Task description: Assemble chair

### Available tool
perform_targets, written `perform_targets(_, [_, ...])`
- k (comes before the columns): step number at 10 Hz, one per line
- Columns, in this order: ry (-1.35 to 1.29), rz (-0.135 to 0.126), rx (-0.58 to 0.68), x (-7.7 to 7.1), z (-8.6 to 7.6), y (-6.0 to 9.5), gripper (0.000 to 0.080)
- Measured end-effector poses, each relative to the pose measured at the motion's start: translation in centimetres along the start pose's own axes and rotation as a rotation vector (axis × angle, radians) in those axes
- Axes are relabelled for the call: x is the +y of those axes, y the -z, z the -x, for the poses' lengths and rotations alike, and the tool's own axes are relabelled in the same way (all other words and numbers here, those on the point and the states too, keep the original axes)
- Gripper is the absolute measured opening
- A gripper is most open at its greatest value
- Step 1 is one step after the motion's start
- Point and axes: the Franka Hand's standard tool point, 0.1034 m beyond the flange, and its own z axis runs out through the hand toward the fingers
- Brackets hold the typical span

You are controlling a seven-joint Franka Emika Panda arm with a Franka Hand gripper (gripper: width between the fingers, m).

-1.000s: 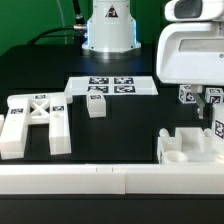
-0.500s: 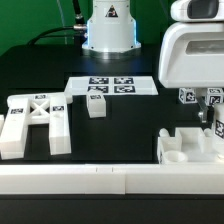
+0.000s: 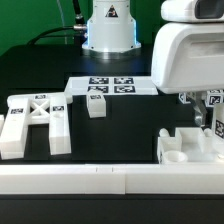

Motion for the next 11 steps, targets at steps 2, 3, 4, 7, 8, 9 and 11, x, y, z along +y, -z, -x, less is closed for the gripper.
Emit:
perform_targets(2, [0.000,0.000,0.000,0.02,0.01,-0.02,0.0405])
perform_targets(3, [-0.001,0.000,0.000,0.02,0.01,-0.02,0.0289])
perform_targets(4, [-0.024,0.000,0.000,0.02,0.01,-0.03,0.0289])
perform_targets(7, [-0.144,-0.014,0.000,0.18,-0.02,-0.09,0.0289])
perform_targets(8, [-0.261,-0.020,0.000,0.28,-0.06,-0.12,0.0289])
perform_targets(9, [-0.330,-0.021,-0.002,0.29,-0.08,-0.13,0.0289])
perform_targets(11, [-0.570,-0.027,-0.008,0.25,-0.14,-0.21,0.0291])
